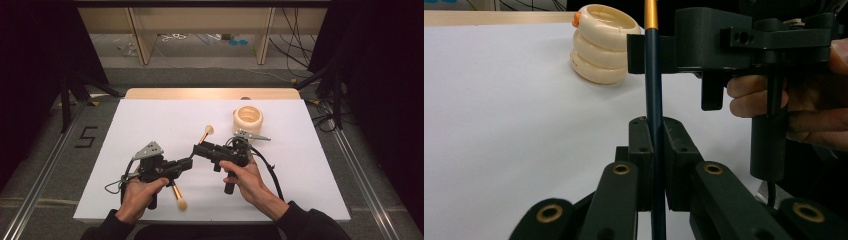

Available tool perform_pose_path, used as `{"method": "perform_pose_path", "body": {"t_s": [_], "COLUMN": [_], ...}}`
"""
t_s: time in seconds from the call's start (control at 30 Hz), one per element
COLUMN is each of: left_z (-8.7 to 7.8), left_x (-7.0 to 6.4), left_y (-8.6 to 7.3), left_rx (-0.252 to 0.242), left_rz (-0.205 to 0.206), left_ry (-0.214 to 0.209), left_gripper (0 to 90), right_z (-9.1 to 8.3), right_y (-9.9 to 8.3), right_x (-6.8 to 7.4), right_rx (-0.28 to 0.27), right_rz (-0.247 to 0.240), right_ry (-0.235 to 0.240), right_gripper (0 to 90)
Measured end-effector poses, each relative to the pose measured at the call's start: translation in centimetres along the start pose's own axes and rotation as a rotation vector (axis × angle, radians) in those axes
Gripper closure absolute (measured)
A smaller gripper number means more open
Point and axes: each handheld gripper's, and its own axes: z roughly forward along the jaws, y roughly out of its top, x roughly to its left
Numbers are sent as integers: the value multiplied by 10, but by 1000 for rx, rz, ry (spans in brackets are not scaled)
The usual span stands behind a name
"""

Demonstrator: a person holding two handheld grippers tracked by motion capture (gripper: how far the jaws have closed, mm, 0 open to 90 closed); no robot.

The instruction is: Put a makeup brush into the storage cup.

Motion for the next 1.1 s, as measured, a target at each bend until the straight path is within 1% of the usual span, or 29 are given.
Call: {"method": "perform_pose_path", "body": {"t_s": [0.13, 0.17, 0.2, 0.3, 0.37, 0.4, 0.43, 0.47, 0.5, 0.53, 0.7, 0.73, 0.8, 0.93, 1.0, 1.1], "left_z": [-1, -1, -1, -1, -1, -1, -2, -2, -2, -2, -2, -2, -3, -3, -3, -2], "left_x": [-1, 0, -1, -1, -1, -1, -1, -2, -1, -1, -1, -1, 0, 0, 0, 0], "left_y": [0, 0, 0, 0, 1, 1, 1, 1, 1, 1, 1, 1, 1, 1, 1, 1], "left_rx": [-11, -14, -18, -26, -24, -27, -29, -34, -35, -37, -43, -43, -44, -47, -46, -48], "left_rz": [-7, 4, -7, -4, -1, -2, -4, -14, 3, -14, -10, -11, -2, -4, -8, -12], "left_ry": [11, 5, 12, 8, 15, 13, 11, 19, 13, 20, 22, 20, 21, 18, 15, 15], "left_gripper": [841, 841, 841, 841, 841, 841, 841, 840, 841, 841, 841, 841, 841, 841, 841, 841], "right_z": [2, 2, 2, 4, 6, 6, 7, 7, 8, 8, 10, 9, 9, 10, 10, 9], "right_y": [0, 0, 0, 0, -1, -1, -1, -1, -1, -1, -2, -2, -2, -2, -2, -1], "right_x": [0, 0, 0, 0, 0, 0, -1, -1, -1, 0, 0, 0, 0, 1, 2, 2], "right_rx": [-18, -21, -25, -38, -41, -48, -54, -57, -61, -68, -83, -83, -85, -92, -96, -107], "right_rz": [25, 30, 35, 55, 76, 76, 81, 85, 92, 104, 107, 97, 99, 98, 111, 107], "right_ry": [3, 6, 8, 9, 13, 11, 9, 13, 15, 15, 18, 21, 26, 22, 30, 32], "right_gripper": [496, 499, 500, 503, 504, 509, 514, 518, 524, 529, 586, 595, 616, 646, 659, 687]}}
